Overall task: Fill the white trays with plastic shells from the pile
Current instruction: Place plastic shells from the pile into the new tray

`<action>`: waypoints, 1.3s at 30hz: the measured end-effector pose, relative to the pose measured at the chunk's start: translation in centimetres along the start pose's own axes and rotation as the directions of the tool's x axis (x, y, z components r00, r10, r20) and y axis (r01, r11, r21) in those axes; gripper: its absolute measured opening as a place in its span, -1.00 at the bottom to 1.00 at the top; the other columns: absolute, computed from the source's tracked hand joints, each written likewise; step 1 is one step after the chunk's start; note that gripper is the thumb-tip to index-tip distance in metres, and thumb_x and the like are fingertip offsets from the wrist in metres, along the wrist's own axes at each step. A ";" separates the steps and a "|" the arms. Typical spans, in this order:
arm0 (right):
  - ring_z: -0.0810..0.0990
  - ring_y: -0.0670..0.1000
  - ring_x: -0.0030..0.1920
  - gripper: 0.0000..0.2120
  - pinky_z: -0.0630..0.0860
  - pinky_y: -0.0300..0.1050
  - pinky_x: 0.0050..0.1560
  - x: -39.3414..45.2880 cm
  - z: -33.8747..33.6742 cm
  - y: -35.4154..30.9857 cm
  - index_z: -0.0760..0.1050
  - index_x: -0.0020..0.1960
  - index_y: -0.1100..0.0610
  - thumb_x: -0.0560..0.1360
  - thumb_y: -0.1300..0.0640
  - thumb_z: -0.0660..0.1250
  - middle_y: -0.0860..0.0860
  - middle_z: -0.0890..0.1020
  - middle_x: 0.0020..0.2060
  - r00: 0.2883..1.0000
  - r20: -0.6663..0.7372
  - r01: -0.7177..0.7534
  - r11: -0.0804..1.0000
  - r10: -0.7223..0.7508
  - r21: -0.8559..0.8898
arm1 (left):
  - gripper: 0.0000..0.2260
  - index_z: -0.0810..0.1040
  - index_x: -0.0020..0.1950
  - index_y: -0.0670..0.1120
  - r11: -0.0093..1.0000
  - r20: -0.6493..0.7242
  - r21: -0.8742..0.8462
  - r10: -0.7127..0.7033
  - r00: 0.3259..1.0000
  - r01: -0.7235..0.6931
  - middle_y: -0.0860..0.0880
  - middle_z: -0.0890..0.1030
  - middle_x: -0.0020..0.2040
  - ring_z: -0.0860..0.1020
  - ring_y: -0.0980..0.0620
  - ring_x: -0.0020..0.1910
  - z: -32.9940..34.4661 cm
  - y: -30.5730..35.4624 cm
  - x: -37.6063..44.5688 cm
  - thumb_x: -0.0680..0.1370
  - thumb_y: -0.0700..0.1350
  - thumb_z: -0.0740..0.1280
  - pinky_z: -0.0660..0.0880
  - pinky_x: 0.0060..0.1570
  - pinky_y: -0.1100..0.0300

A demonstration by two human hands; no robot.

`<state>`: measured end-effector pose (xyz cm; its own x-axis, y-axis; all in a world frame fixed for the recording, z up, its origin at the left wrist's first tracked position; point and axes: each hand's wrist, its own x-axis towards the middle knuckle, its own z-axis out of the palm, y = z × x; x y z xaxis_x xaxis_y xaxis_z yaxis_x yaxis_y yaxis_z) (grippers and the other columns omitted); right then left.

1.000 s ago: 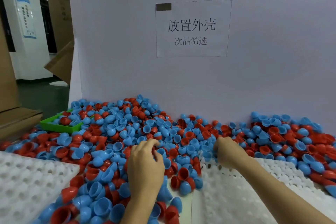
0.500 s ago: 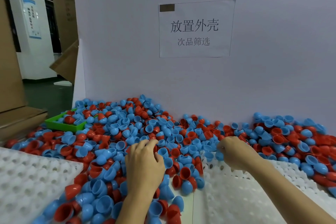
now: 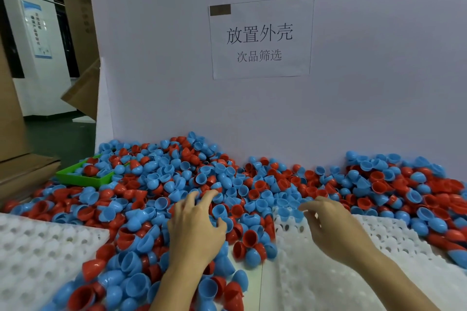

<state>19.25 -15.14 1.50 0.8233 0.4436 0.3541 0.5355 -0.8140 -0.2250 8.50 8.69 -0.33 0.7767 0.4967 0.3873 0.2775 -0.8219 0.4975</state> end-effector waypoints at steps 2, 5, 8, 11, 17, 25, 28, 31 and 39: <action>0.52 -0.21 -0.02 -0.72 0.47 -0.33 -0.01 -2.1 -0.1 0.0 0.57 0.28 -0.06 0.64 0.11 0.21 -0.21 0.56 0.06 0.999 -0.038 0.024 0.998 -0.022 0.061 | -0.38 0.15 0.52 0.34 0.998 0.104 0.062 -0.017 0.994 0.010 0.04 0.14 0.58 0.10 -0.10 0.55 0.0 0.3 0.4 0.51 0.19 0.34 0.29 0.42 -0.22; 0.51 -0.21 -0.08 -0.74 0.47 -0.33 -0.07 -4.3 -0.4 0.0 0.59 0.22 -0.10 0.62 0.13 0.24 -0.29 0.53 -0.03 0.995 -0.096 0.029 0.993 -0.018 0.118 | -0.22 -0.03 0.56 0.39 0.980 0.382 0.192 -0.122 0.916 0.050 -0.05 -0.16 0.64 -0.16 -0.32 0.58 0.7 1.4 2.6 0.45 0.38 0.33 0.06 0.42 -0.42; 0.54 -0.17 -0.11 -0.76 0.53 -0.21 -0.06 -5.3 -0.8 0.2 0.63 0.16 -0.06 0.59 0.17 0.29 -0.25 0.56 -0.09 0.985 -0.174 0.021 0.986 0.008 0.164 | -0.15 -0.09 0.59 0.33 0.937 0.532 0.335 -0.270 0.803 0.093 -0.11 -0.26 0.64 -0.22 -0.45 0.55 0.9 1.8 5.5 0.44 0.47 0.28 -0.01 0.41 -0.48; 0.54 -0.16 -0.12 -0.76 0.53 -0.22 -0.08 -5.6 -0.8 0.5 0.64 0.15 -0.05 0.58 0.18 0.30 -0.23 0.58 -0.08 0.981 -0.192 0.025 0.985 0.009 0.174 | -0.13 -0.09 0.61 0.28 0.906 0.553 0.412 -0.337 0.762 0.101 -0.21 -0.13 0.64 -0.03 -0.45 0.55 1.2 1.7 7.7 0.44 0.43 0.30 0.09 0.45 -0.42; 0.53 -0.20 -0.10 -0.76 0.48 -0.33 -0.07 -5.6 -0.7 0.6 0.59 0.19 -0.12 0.61 0.11 0.24 -0.29 0.55 -0.03 0.986 -0.164 0.003 0.986 0.025 0.167 | -0.05 -0.05 0.64 0.13 0.867 0.578 0.496 -0.364 0.731 0.040 -0.28 -0.03 0.62 0.04 -0.38 0.56 2.9 2.6 9.4 0.42 0.39 0.37 0.15 0.48 -0.32; 0.54 -0.19 -0.11 -0.77 0.44 -0.38 -0.10 -5.7 -0.7 0.7 0.59 0.18 -0.12 0.61 0.09 0.24 -0.27 0.57 -0.01 0.991 -0.133 -0.002 0.984 0.026 0.176 | -0.24 0.35 0.49 0.14 0.931 0.378 0.287 -0.327 0.866 0.226 -0.15 0.30 0.49 0.35 -0.30 0.40 3.9 1.7 9.0 0.34 0.24 0.51 0.45 0.31 -0.17; 0.54 -0.19 -0.10 -0.76 0.45 -0.38 -0.08 -5.7 -0.8 0.6 0.58 0.19 -0.13 0.62 0.09 0.23 -0.28 0.56 -0.02 0.992 -0.125 0.000 0.983 0.023 0.183 | -0.42 0.51 0.30 0.00 0.957 0.309 0.043 -0.285 0.907 0.286 -0.13 0.59 0.25 0.58 -0.15 0.15 2.7 0.5 9.5 0.33 0.12 0.55 0.57 0.05 0.02; 0.53 -0.18 -0.11 -0.76 0.39 -0.42 -0.15 -5.7 -0.8 0.5 0.56 0.20 -0.15 0.63 0.07 0.21 -0.28 0.53 -0.05 0.995 -0.103 -0.001 0.984 0.020 0.177 | -0.72 0.55 0.00 -0.02 0.909 0.229 -0.230 -0.298 0.927 0.349 -0.05 0.63 0.01 0.58 -0.02 -0.10 1.6 -0.5 9.2 0.36 -0.05 0.53 0.53 -0.12 0.08; 0.56 -0.19 -0.13 -0.76 0.46 -0.39 -0.10 -5.3 -1.0 0.1 0.56 0.15 -0.20 0.62 0.10 0.24 -0.31 0.57 -0.04 1.000 -0.021 -0.010 0.978 0.014 0.211 | -0.60 0.55 0.22 -0.05 0.097 0.447 -0.852 -0.376 0.811 0.515 -0.26 0.65 0.14 0.66 -0.31 0.03 -1.2 -1.1 6.7 0.43 -0.03 0.53 0.61 -0.06 -0.26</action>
<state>14.75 -17.93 0.55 0.8267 0.4240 0.3697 0.5552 -0.7210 -0.4146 12.75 13.28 2.64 0.7786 0.5876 -0.2202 -0.0551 0.4136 0.9088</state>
